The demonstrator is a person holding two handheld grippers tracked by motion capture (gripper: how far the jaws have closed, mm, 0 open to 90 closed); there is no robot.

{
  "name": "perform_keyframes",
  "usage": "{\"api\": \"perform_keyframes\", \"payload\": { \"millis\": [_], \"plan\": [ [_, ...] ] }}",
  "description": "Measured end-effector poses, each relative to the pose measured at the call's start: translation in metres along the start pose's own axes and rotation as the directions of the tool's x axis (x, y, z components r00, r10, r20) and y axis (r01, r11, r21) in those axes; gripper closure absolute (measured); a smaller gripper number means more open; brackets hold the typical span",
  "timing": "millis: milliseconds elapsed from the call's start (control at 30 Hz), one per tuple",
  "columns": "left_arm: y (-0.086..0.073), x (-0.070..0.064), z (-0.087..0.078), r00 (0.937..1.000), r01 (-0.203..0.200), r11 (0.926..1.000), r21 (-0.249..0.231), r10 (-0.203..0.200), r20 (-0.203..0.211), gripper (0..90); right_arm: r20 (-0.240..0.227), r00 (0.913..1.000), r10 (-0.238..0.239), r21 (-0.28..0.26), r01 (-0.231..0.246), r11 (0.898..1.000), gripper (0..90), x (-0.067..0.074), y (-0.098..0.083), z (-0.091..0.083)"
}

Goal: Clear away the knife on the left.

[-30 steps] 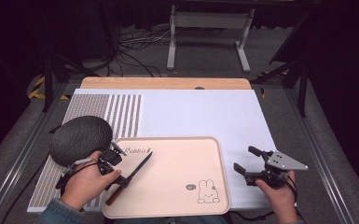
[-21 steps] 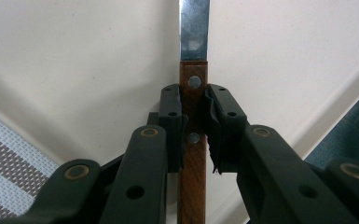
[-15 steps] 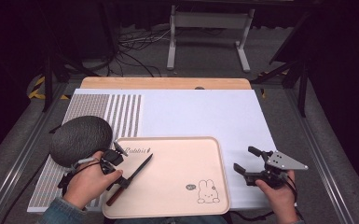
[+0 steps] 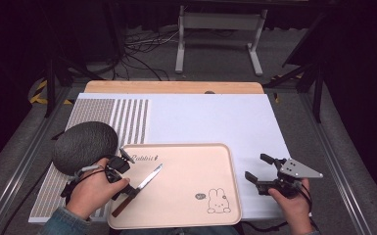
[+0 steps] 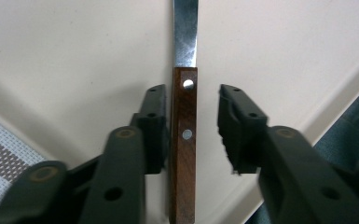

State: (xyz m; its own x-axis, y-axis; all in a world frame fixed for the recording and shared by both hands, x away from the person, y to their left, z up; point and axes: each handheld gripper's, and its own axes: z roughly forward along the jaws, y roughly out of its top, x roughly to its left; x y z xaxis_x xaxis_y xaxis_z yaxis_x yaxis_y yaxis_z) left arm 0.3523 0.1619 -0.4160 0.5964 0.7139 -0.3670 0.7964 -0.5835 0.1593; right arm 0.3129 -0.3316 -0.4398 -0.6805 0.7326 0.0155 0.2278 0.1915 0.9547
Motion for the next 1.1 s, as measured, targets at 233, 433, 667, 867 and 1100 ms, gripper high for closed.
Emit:
{"api": "perform_keyframes", "payload": {
  "millis": [233, 433, 667, 867, 1100],
  "plan": [
    [0.0, -0.01, -0.005, 0.9962, -0.084, 0.9929, -0.084, 0.082, -0.031, 28.1, -0.001, 1.0, 0.0, -0.001, 0.0, 1.0, 10.7, 0.0, 0.0, 0.0],
    [0.002, -0.018, -0.014, 0.9679, -0.247, 0.9491, -0.195, 0.232, -0.096, 16.9, -0.004, 1.0, 0.0, -0.003, 0.0, 1.0, 10.2, 0.0, 0.0, 0.0],
    [0.01, -0.025, -0.012, 0.912, -0.407, 0.8804, -0.243, 0.378, -0.159, 21.4, -0.002, 1.0, -0.004, -0.002, 0.004, 1.0, 9.9, 0.0, 0.0, 0.0],
    [0.019, -0.03, -0.001, 0.8285, -0.559, 0.79, -0.252, 0.52, -0.207, 37.4, -0.005, 1.0, -0.007, -0.001, 0.007, 1.0, 9.4, 0.0, -0.001, 0.0],
    [0.024, -0.035, 0.008, 0.7791, -0.627, 0.7495, -0.213, 0.603, -0.171, 75.4, -0.01, 0.9999, -0.009, 0.0, 0.009, 1.0, 9.3, 0.0, -0.001, 0.0]
  ]
}}
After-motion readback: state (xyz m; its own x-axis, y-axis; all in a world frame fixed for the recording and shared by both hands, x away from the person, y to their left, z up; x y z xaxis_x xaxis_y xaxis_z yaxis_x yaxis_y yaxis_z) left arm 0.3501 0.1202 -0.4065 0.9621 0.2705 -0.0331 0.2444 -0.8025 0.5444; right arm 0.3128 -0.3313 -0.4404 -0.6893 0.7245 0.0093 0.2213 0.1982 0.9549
